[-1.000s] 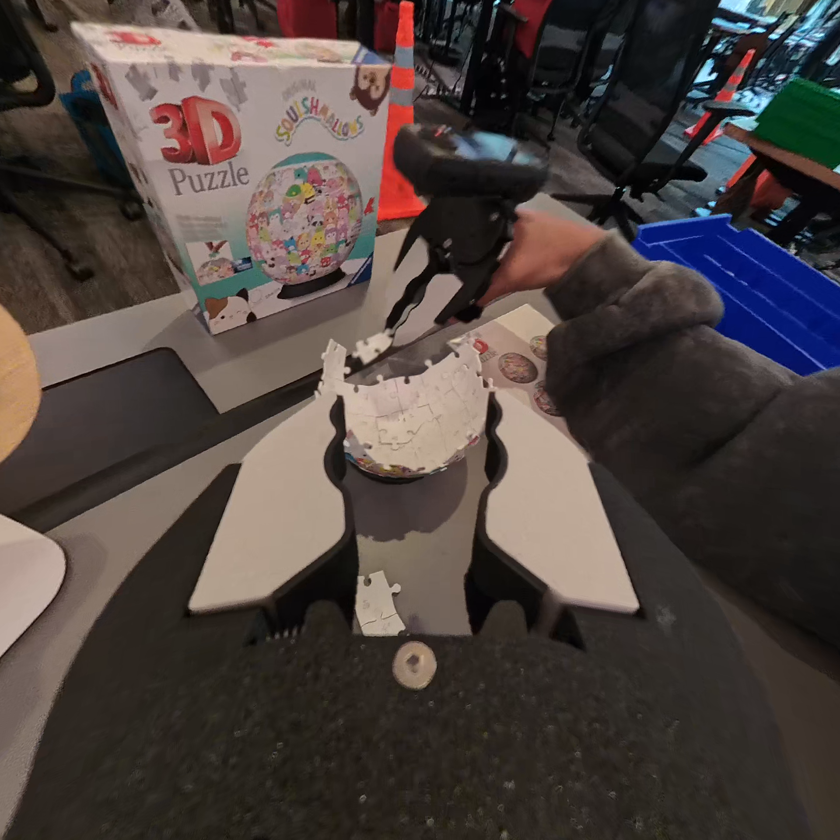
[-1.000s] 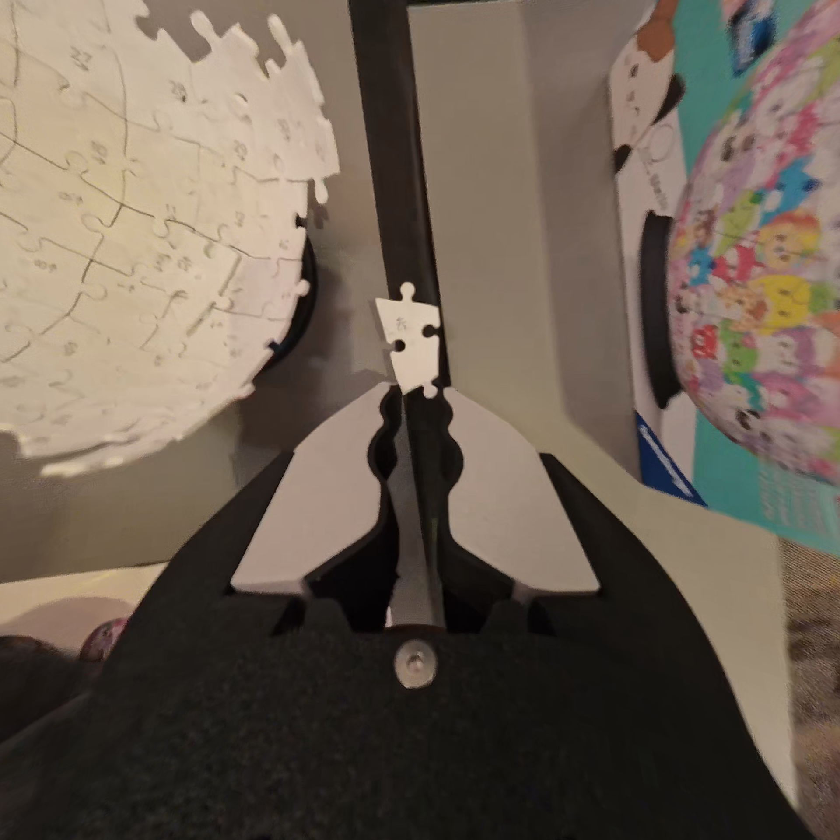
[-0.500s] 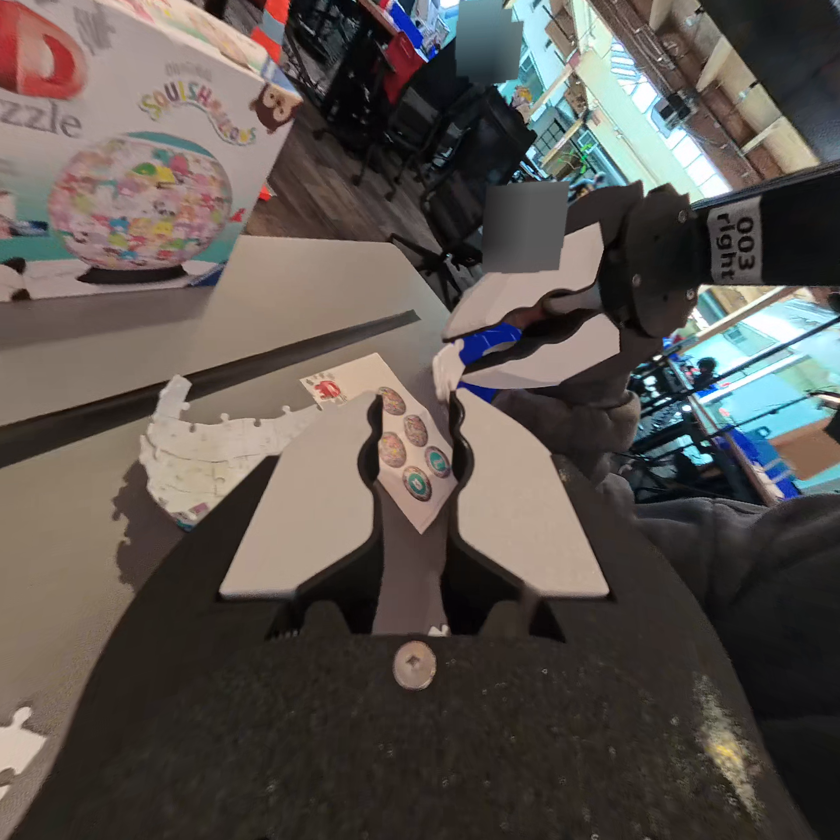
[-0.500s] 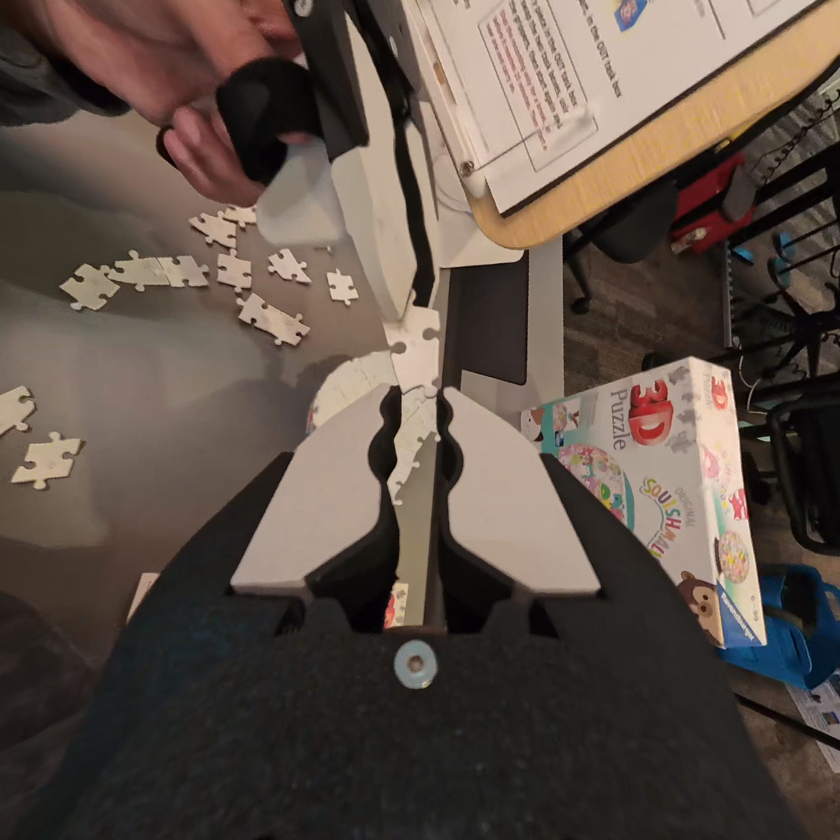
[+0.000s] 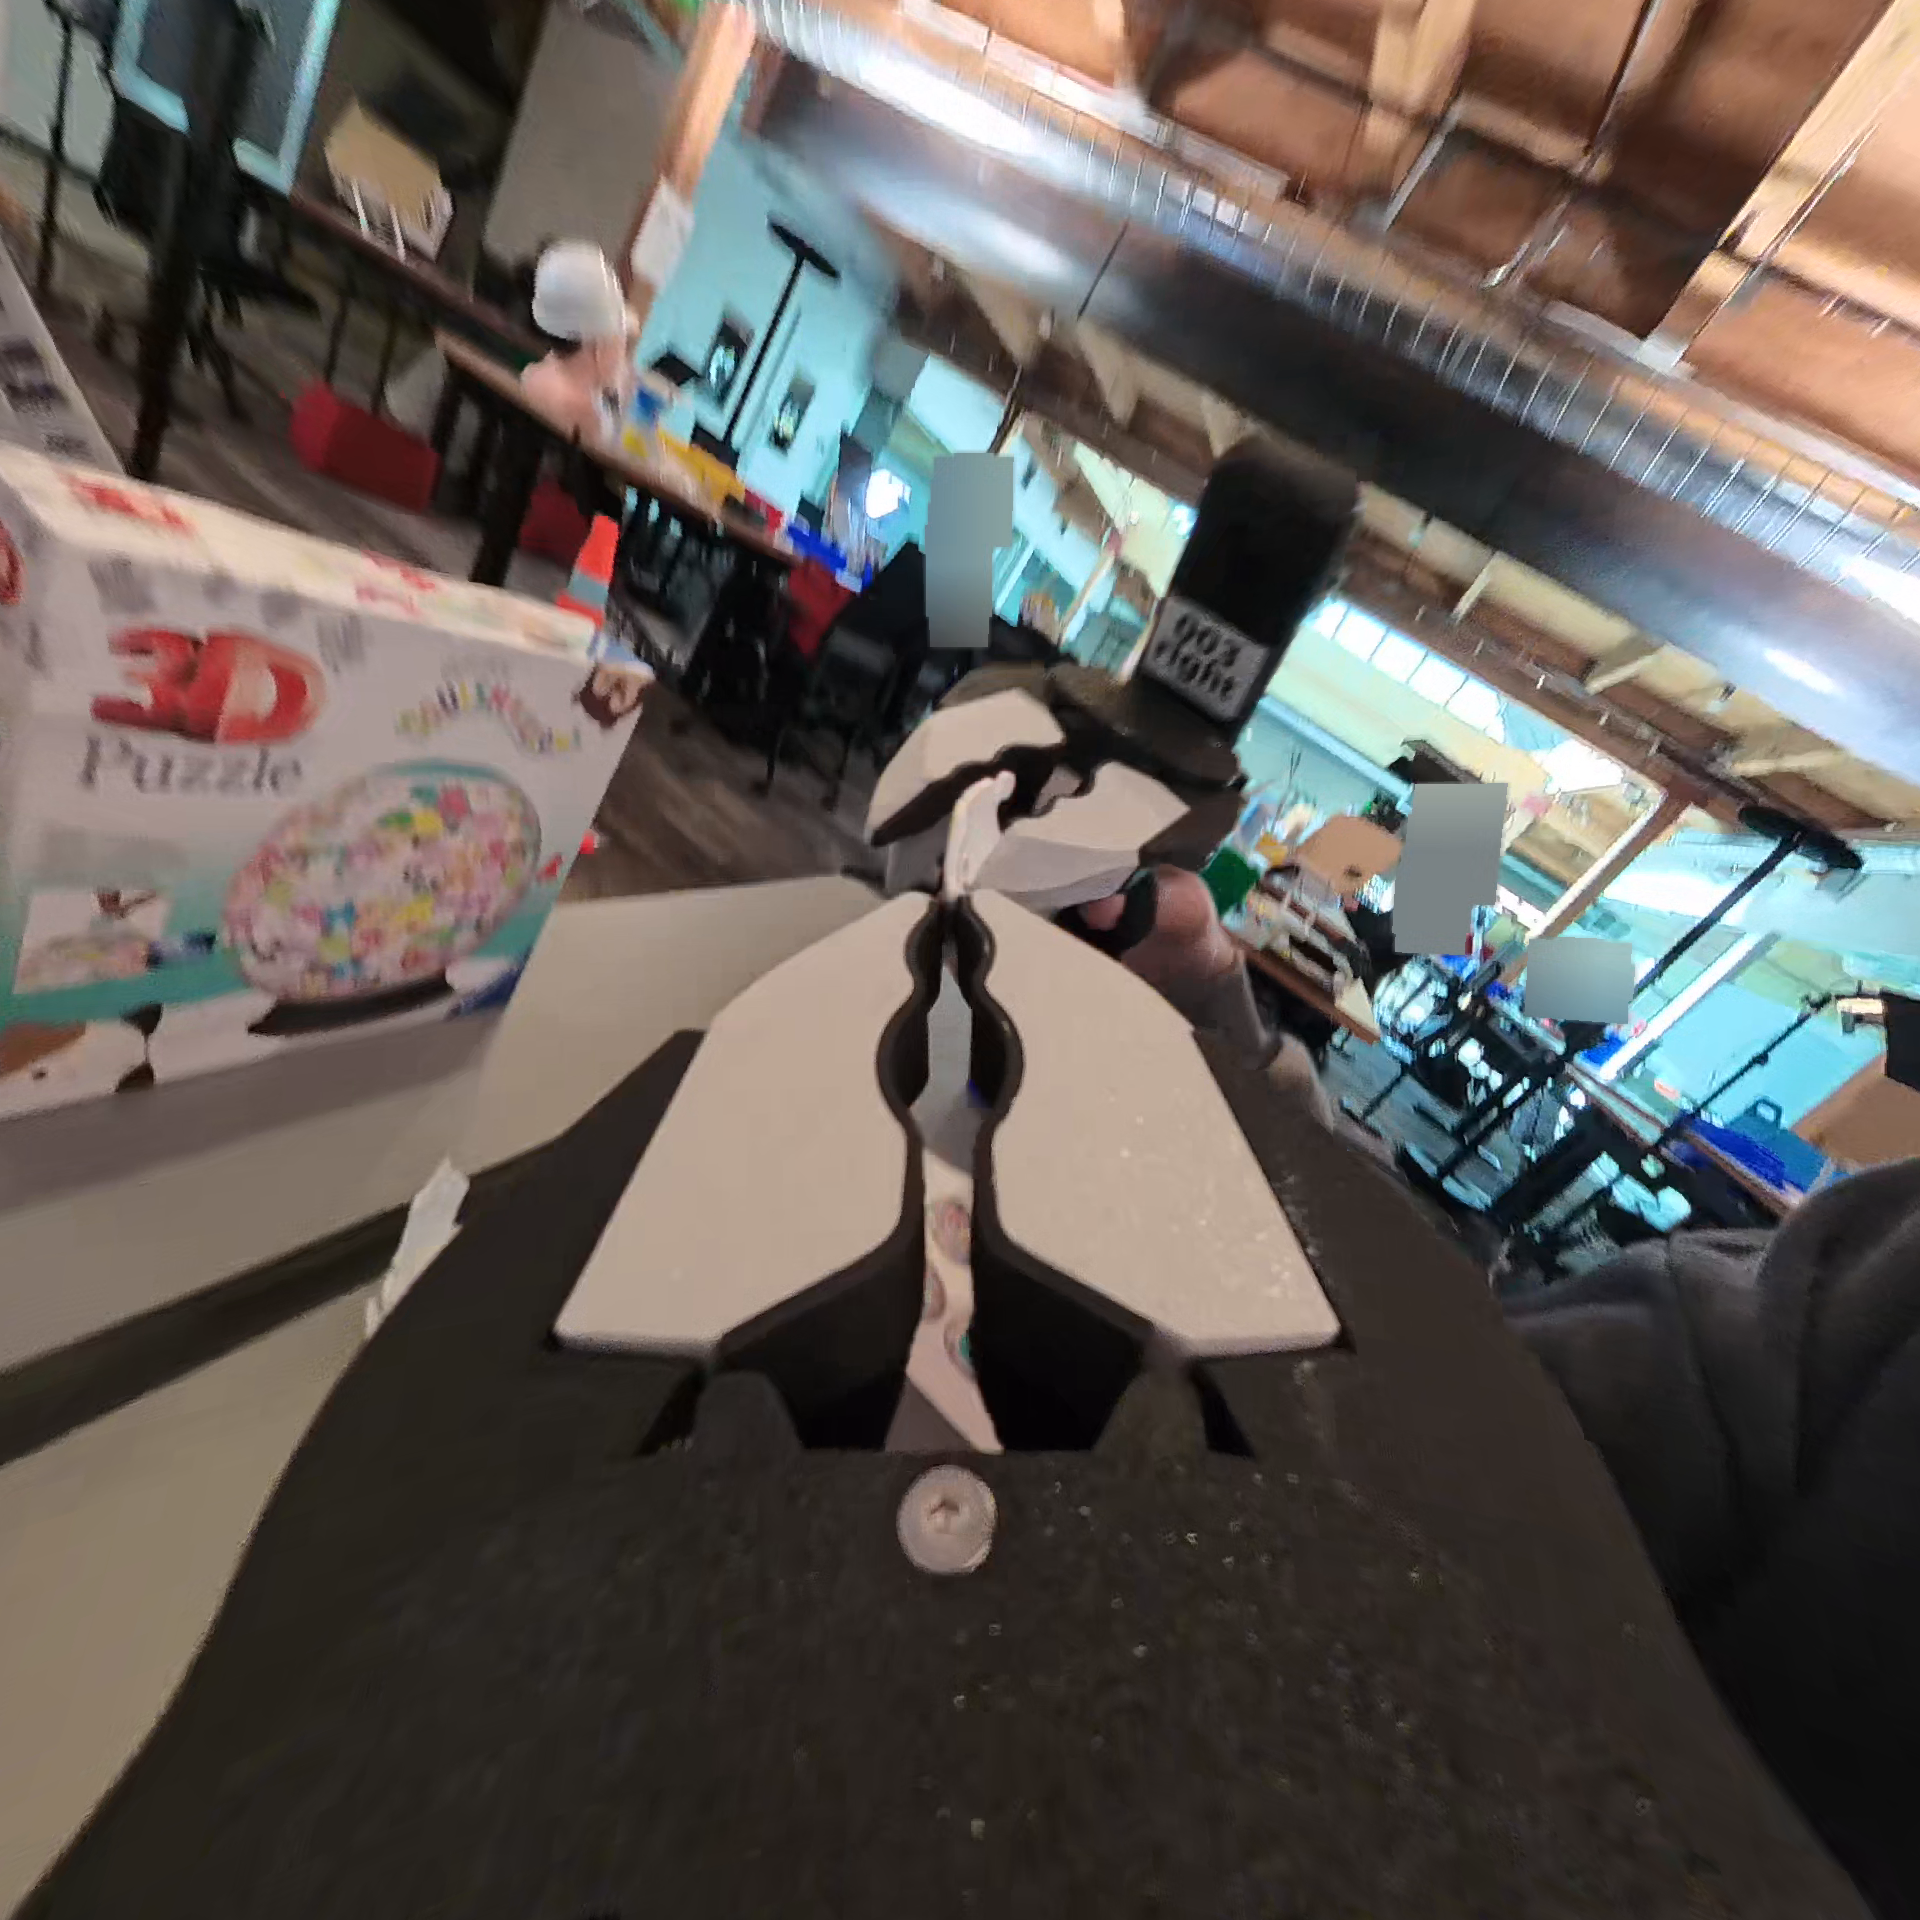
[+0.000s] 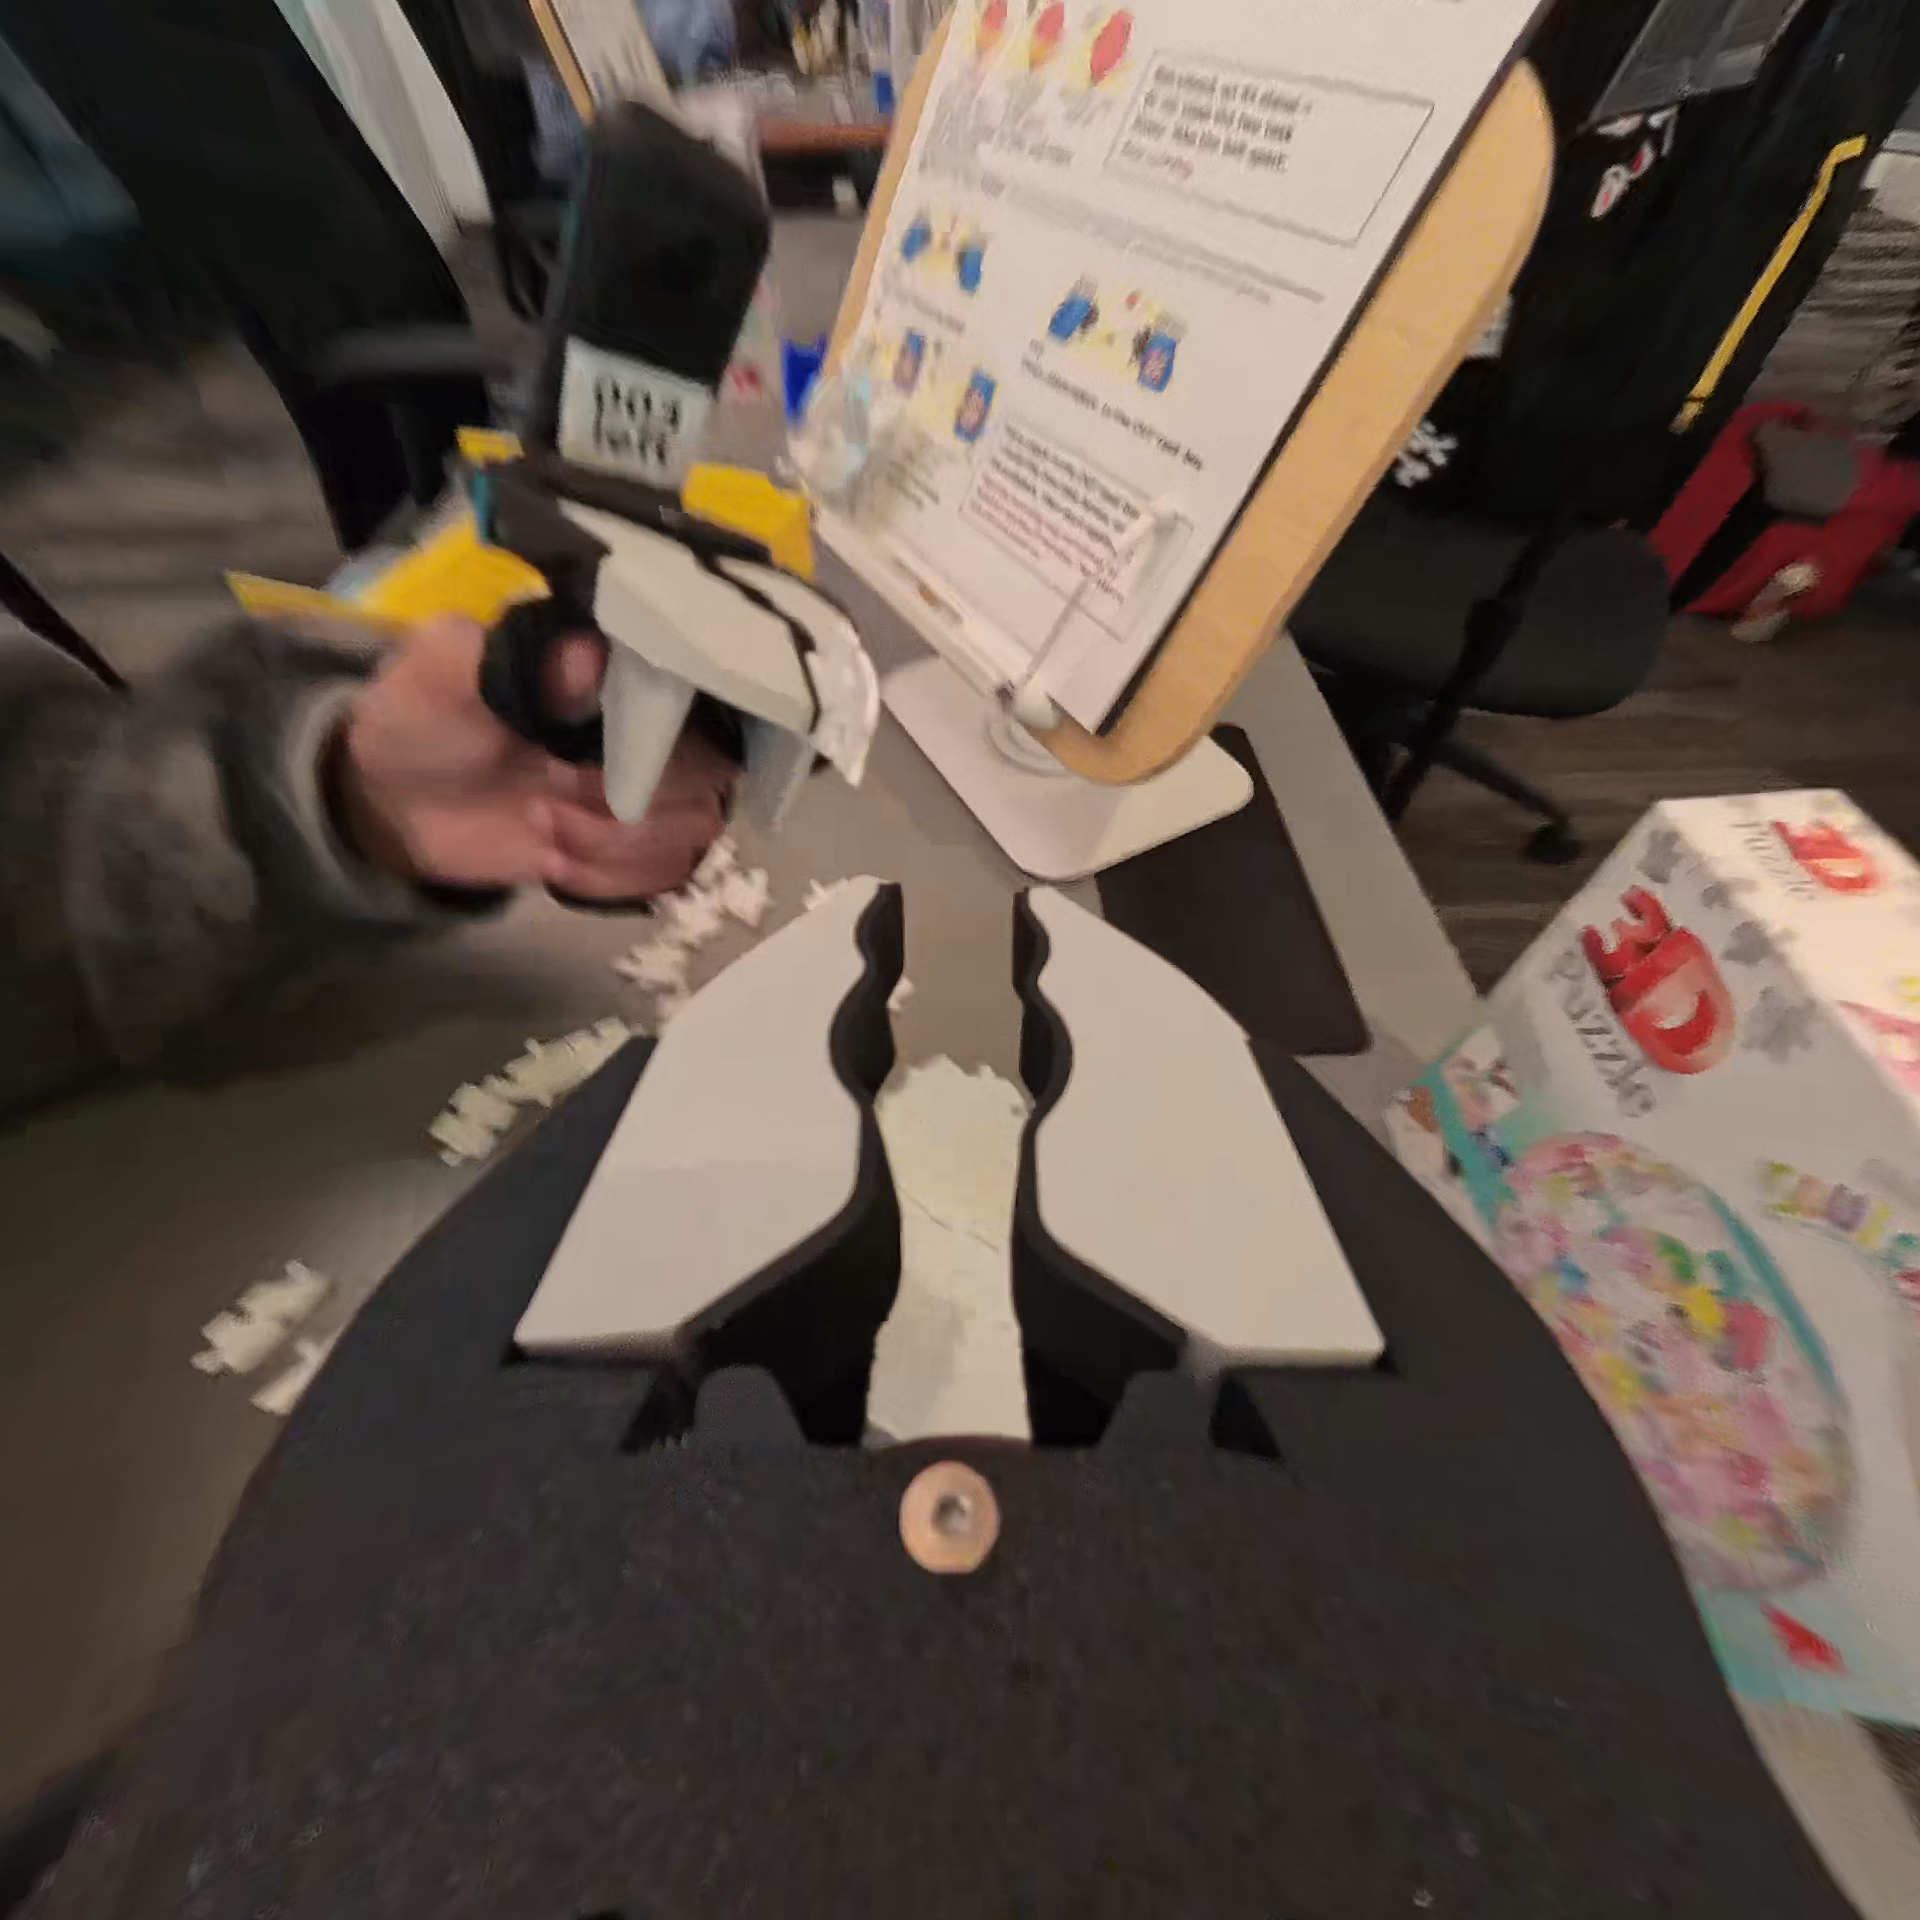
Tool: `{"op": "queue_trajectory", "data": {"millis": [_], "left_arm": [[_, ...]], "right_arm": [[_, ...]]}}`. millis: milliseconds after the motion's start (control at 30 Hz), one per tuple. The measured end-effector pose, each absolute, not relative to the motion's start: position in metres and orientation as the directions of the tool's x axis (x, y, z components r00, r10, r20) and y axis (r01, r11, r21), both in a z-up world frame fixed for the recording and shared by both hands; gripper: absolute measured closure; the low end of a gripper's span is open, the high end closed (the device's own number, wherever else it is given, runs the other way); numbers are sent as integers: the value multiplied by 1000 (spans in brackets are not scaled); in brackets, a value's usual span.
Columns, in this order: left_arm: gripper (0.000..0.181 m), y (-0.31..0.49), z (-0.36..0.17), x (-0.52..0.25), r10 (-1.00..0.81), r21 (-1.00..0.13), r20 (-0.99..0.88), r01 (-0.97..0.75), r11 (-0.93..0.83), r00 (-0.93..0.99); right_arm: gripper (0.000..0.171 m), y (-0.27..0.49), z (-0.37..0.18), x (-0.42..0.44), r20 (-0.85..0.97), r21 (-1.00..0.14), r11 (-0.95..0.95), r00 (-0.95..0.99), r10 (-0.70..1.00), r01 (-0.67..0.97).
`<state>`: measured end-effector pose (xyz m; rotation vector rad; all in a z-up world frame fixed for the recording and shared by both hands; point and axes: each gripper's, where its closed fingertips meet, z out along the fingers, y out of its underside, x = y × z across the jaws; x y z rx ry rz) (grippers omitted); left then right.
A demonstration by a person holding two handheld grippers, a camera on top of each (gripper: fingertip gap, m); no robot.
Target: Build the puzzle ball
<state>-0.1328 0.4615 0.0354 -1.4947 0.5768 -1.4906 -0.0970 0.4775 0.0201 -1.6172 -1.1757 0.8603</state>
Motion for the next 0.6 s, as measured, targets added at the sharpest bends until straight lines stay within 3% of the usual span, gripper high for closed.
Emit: {"op": "queue_trajectory", "data": {"millis": [200, 333, 433, 600], "left_arm": [[180, 465, 44, -136, -848, -815, 510, 395, -423, 145], [180, 466, 38, -132, -842, -814, 520, 384, -436, 146], [180, 465, 36, -128, -844, -817, 517, 379, -435, 146], [179, 471, 19, -120, -835, -844, 512, 302, -444, 201]], "right_arm": [[148, 479, 46, -114, -97, -982, -139, 294, 951, 126], [159, 470, 53, -120, -107, -985, -135, 237, 966, 105], [168, 474, 52, -119, -109, -984, -140, 260, 960, 106], [169, 479, 37, -110, -82, -965, -147, 283, 956, 218]]}}
